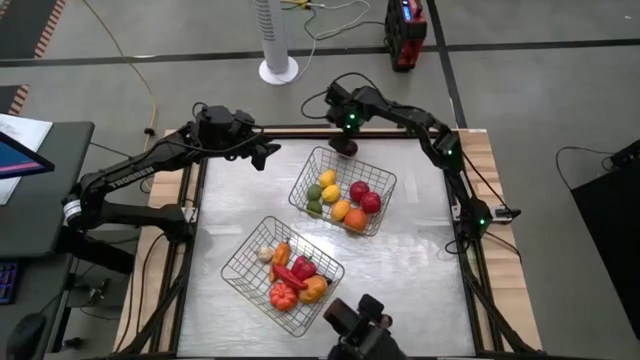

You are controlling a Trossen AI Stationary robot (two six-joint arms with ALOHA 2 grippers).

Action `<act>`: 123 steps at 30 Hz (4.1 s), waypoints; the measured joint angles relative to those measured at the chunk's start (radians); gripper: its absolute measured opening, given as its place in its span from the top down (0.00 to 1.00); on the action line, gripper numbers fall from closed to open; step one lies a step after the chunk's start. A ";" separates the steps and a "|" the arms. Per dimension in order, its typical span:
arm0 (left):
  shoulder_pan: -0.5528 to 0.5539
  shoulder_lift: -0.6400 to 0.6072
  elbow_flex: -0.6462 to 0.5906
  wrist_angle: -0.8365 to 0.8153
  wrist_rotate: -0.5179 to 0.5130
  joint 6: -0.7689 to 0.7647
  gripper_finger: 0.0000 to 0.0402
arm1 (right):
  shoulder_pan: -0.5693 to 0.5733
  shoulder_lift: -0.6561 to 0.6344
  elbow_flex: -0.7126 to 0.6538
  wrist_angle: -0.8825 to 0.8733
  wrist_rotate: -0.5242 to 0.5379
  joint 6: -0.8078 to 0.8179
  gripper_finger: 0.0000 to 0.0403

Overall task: Sort produce into baskets
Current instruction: Put the dark red apple fruit into the top wire basket, then return to Home Position

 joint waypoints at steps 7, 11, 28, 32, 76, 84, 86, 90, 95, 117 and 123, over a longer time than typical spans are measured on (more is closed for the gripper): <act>0.000 0.001 0.000 -0.002 0.002 -0.009 0.50 | -0.013 -0.001 -0.048 -0.043 -0.022 -0.041 0.10; 0.000 0.001 0.000 -0.001 0.004 -0.029 0.50 | -0.010 -0.001 -0.067 -0.062 -0.026 -0.061 0.10; 0.000 -0.003 0.000 0.002 0.000 -0.027 0.50 | -0.070 -0.003 -0.069 -0.242 -0.037 -0.079 0.16; 0.000 -0.003 0.000 0.003 -0.001 -0.016 0.50 | -0.071 -0.003 -0.069 -0.239 -0.037 -0.081 0.23; 0.000 -0.003 0.000 0.005 -0.046 -0.010 0.50 | 0.030 -0.241 0.208 -0.486 -0.331 0.001 0.36; -0.007 -0.052 0.000 0.005 -0.061 -0.035 0.50 | 0.188 -0.268 0.207 -0.502 -0.388 0.001 0.35; -0.010 -0.078 0.000 0.000 -0.091 -0.023 0.50 | 0.221 -0.268 0.207 -0.492 -0.376 0.009 0.34; -0.011 -0.127 0.000 0.000 -0.120 -0.022 0.50 | 0.264 -0.268 0.207 -0.467 -0.349 0.028 0.33; -0.011 -0.165 0.000 -0.002 -0.080 -0.019 0.50 | 0.272 -0.268 0.207 -0.487 -0.346 0.036 0.33; -0.072 -0.433 -0.017 -0.063 -0.178 0.205 0.50 | 0.254 -0.523 0.098 -0.071 -0.091 0.220 0.33; -0.083 -0.535 -0.170 0.077 -0.210 0.177 0.50 | 0.237 -0.712 -0.218 0.114 -0.056 0.267 0.33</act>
